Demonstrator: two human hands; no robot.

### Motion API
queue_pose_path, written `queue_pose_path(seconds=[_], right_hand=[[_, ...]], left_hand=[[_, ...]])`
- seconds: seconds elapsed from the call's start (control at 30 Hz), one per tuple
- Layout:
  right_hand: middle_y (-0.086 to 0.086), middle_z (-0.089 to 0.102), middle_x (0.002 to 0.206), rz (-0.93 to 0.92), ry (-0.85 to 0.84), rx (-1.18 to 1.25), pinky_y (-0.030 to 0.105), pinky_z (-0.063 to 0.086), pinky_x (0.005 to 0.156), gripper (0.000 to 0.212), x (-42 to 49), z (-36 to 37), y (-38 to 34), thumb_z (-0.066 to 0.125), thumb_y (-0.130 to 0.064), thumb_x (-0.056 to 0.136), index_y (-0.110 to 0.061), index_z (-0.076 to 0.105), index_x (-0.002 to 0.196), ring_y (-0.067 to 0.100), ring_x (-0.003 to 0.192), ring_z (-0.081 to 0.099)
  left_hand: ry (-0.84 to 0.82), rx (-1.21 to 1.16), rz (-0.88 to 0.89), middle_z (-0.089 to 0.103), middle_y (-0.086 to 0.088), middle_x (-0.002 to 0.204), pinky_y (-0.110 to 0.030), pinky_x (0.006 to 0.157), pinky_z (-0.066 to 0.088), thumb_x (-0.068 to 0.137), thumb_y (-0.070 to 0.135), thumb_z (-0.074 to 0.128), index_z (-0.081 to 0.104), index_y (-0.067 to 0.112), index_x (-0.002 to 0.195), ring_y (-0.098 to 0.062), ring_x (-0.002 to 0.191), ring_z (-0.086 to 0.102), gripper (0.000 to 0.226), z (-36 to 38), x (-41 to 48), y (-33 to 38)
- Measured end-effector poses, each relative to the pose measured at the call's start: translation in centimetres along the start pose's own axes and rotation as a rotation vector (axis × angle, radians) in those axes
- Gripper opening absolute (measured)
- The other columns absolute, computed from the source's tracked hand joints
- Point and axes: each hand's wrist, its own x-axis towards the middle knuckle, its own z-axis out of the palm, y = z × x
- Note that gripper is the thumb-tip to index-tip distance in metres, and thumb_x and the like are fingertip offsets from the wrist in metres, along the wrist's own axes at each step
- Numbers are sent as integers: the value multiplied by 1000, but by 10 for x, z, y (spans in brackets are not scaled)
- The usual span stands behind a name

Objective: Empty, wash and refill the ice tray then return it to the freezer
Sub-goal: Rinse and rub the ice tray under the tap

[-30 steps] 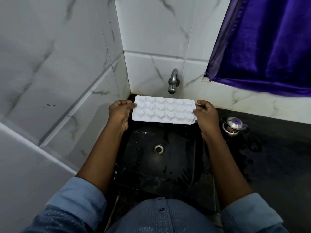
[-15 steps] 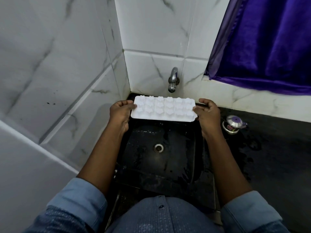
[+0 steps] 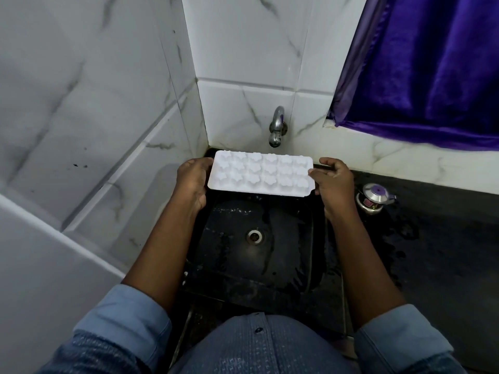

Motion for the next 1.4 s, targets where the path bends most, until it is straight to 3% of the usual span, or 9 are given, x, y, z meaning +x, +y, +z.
queue_pose_path(seconds=[0.17,0.33,0.5,0.7,0.87,0.97,1.13,1.3,1.4], right_hand=[[8,77,103,17,11,19,24,51,52,35,2,0,0,76,-9,90,-13,65,124,14,78,72],[5,78,99,14,-8,22,22,49,49,31,4,-2,1,75,-8,92,-13,68,121,10,71,72],[-1,78,95,-12,-44,5,20,52,55,22,8,-1,1,64,1,96,-16,73,107,2,71,70],[9,76,94,69,-56,421,35,57,91,22,4,16,-1,55,-1,96,-9,75,90,20,91,71],[12,72,107,39,-35,644,29,56,93,27,7,18,1,55,-1,99,-7,71,77,16,111,70],[-2,71,98,-20,-25,514,25,56,77,26,9,17,4,56,11,93,-11,69,96,8,86,69],[2,64,117,-45,-26,296,29,50,87,55,17,14,18,47,25,81,-19,63,112,12,100,64],[-3,67,118,-73,-65,286,22,53,83,60,17,19,25,45,27,76,-17,61,114,10,104,66],[-5,67,119,-62,-53,293,26,54,87,57,23,23,30,47,18,70,-20,62,111,12,108,66]], left_hand=[[21,2,7,76,-29,109,-63,82,61,78,8,67,68,-12,119,-48,97,75,46,3,-6,3],[28,68,27,77,-16,89,-35,55,60,94,8,59,70,-7,113,-29,65,73,27,8,-13,7],[-74,92,9,81,-7,100,-41,85,59,107,46,48,73,12,114,-28,94,75,43,8,-6,5],[-98,-68,8,77,-6,111,-33,91,58,110,59,35,65,10,129,-17,100,75,61,24,-9,-6],[-34,-112,20,65,-10,97,-37,70,62,104,2,54,62,7,111,-22,83,66,12,16,3,-15],[-11,-131,30,68,-18,113,-45,78,62,90,-15,54,60,1,127,-30,95,71,41,10,7,-16],[-35,-202,-18,72,-19,113,-34,64,62,87,4,61,61,-7,136,-28,84,74,50,10,10,-15],[-163,-199,-161,75,-20,124,-50,92,60,107,31,46,66,0,134,-40,110,74,46,20,3,-17],[-266,-166,-243,78,-17,117,-48,86,59,111,47,40,71,6,122,-33,100,78,53,22,10,-17]])
